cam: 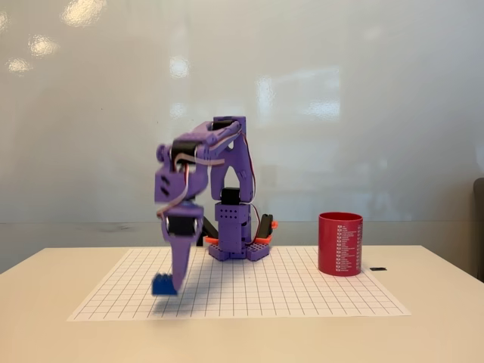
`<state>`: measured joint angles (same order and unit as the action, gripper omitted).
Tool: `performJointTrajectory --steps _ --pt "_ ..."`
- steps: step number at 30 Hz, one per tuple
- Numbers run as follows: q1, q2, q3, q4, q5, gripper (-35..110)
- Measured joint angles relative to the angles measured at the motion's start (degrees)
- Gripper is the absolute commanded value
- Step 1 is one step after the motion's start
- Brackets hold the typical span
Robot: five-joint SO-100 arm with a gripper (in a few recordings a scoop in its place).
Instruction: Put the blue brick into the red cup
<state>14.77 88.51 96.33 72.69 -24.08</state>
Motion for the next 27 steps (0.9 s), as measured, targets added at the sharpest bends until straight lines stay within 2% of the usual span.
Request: performJointTrajectory --steps 8,12,18,22,27 --pt "-3.1 15.3 -17.8 12.7 4.5 -1" --pt "-11.7 22.9 -19.5 17.9 8.7 -1" --pt "-37.1 31.1 -21.2 24.6 17.8 -1" --pt "-57.1 35.2 -20.7 25.3 22.5 -1" --pt "-76.2 40.3 -13.9 24.8 27.8 -1"
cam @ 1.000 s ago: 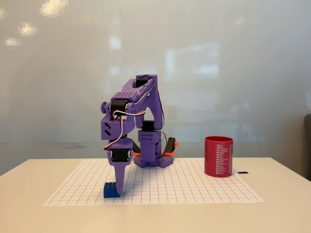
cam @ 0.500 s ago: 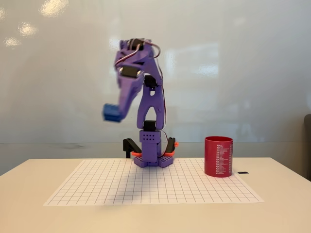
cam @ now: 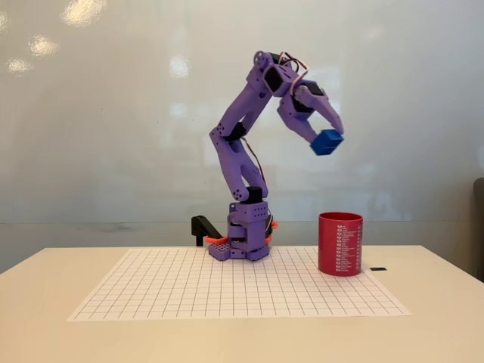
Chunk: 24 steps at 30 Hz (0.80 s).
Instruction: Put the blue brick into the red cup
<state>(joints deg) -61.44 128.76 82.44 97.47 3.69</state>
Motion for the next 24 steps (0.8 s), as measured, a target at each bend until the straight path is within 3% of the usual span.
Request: performJointTrajectory --steps 6,14,21,24 --pt "-11.4 5.5 12.4 -4.2 6.1 -1" --pt "-16.5 6.7 32.5 -14.2 12.2 -1" --pt "-18.2 6.3 35.1 -16.5 13.6 -1" --pt "-17.8 4.8 35.1 -16.3 14.8 17"
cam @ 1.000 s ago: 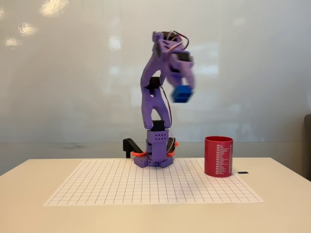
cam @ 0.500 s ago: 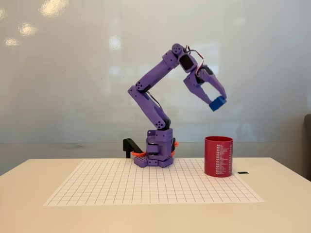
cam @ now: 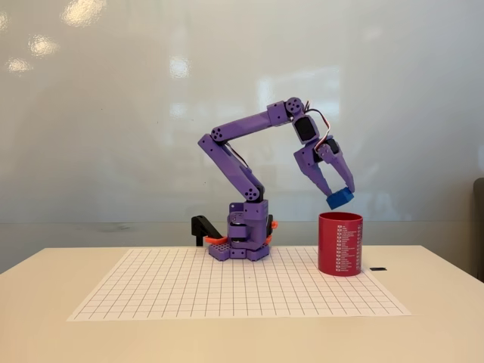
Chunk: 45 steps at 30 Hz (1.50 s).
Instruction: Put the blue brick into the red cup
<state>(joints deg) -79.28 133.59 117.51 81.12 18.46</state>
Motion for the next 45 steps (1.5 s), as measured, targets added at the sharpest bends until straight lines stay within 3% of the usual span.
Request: performJointTrajectory --steps 2,3,4,15,17,18,19,35,40,45 --pt "0.9 -1.8 0.0 1.0 1.6 31" --pt "1.1 -2.5 0.0 1.3 2.5 48" --pt "1.2 -2.7 0.0 1.6 3.5 53" --pt "0.4 -2.6 -0.4 4.5 5.4 53" --pt "0.4 -2.6 -0.4 4.5 5.3 46" --pt "0.4 -2.6 -0.4 4.5 4.7 30" --pt "0.6 -2.5 -0.4 4.1 4.1 -1" --pt "0.4 -3.8 -0.9 2.4 -3.9 -1" --pt "7.3 -8.0 -3.4 -0.2 -9.8 -1" --pt "22.1 -19.6 -6.3 -9.6 -15.3 -1"
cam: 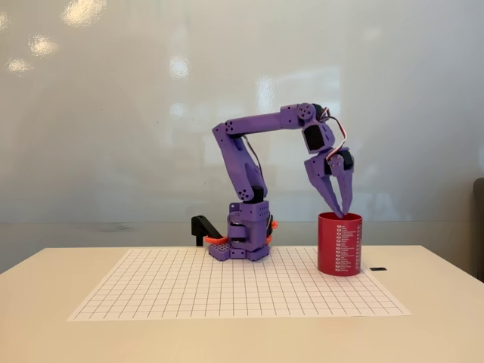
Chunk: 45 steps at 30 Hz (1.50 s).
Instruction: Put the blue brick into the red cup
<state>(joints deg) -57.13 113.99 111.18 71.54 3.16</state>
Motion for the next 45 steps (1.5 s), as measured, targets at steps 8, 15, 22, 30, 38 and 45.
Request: performJointTrajectory --steps 8,15,22,30,38,45 --pt "23.6 -10.7 -6.3 -13.1 3.3 -1" --pt "44.4 -6.9 -12.6 -14.8 11.6 -1" --pt "55.0 11.9 -13.5 -13.2 9.4 -1" --pt "56.6 40.6 -14.4 -3.7 8.1 -1" --pt "53.7 71.4 -11.3 6.3 5.9 -1" --pt "52.4 75.6 -8.4 12.0 4.0 -1"
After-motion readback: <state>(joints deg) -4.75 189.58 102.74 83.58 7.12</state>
